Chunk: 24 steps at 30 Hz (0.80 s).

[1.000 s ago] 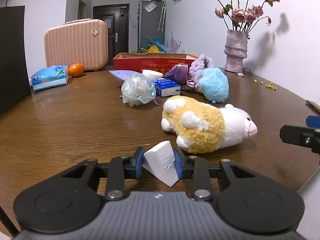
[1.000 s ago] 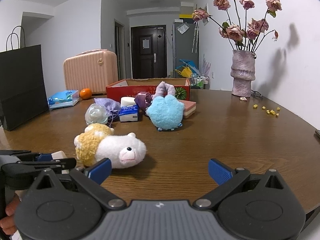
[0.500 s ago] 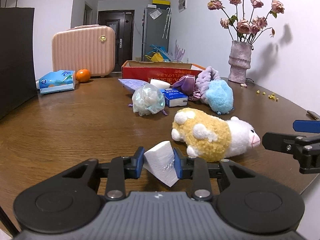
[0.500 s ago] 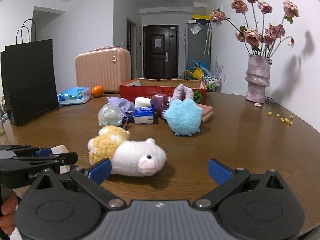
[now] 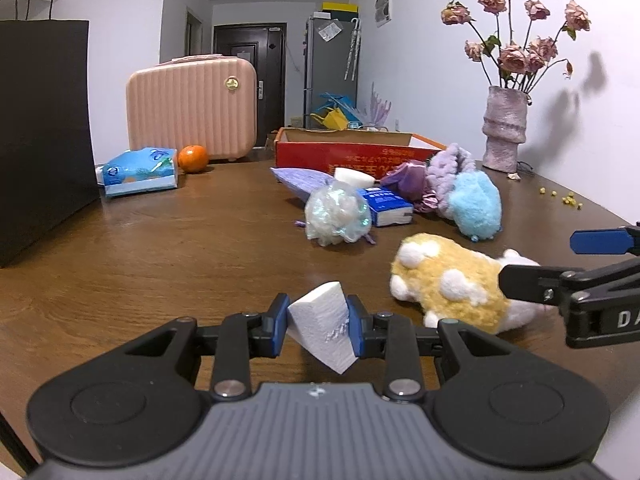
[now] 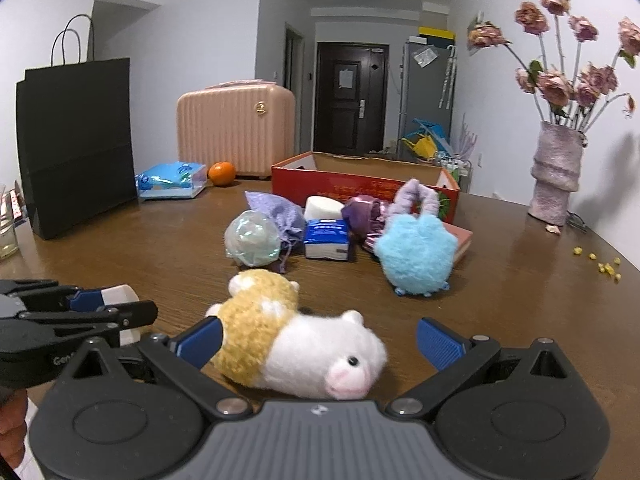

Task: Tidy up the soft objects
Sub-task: 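Lift the foam wedge with left gripper while right gripper grasps the yellow-white plush sheep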

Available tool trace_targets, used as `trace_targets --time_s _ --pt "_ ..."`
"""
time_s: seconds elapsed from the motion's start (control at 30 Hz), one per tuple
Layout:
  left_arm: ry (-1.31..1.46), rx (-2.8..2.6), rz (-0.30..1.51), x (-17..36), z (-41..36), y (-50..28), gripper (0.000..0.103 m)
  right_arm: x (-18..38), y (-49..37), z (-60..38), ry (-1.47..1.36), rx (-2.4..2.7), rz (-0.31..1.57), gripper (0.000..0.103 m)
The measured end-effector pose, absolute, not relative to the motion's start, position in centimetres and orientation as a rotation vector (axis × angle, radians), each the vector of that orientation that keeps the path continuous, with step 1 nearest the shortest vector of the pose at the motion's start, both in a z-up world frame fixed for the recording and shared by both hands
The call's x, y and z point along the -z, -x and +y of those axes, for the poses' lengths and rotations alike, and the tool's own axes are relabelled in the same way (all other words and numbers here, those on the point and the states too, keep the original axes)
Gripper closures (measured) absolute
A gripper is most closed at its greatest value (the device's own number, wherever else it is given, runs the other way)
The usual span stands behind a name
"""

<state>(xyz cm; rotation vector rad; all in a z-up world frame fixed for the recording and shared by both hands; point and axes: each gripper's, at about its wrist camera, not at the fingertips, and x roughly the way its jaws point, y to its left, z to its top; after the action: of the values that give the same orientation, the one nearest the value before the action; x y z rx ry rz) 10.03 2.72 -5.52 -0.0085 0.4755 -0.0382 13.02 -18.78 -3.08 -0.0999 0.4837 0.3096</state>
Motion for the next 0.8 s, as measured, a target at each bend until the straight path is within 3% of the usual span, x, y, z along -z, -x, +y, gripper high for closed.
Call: trace_targets --time_s 0.33,0.8 --pt "0.005 0.005 0.482 4.8 4.5 -11.7 0.072 3.5 -16.5 -16.2 0.118 -0.378 0.529 0.001" --pt "0.015 -0.003 0.495 4.2 5.7 -13.6 0.072 5.7 -20.6 -14.3 0.186 -0.431 0.639 0.029"
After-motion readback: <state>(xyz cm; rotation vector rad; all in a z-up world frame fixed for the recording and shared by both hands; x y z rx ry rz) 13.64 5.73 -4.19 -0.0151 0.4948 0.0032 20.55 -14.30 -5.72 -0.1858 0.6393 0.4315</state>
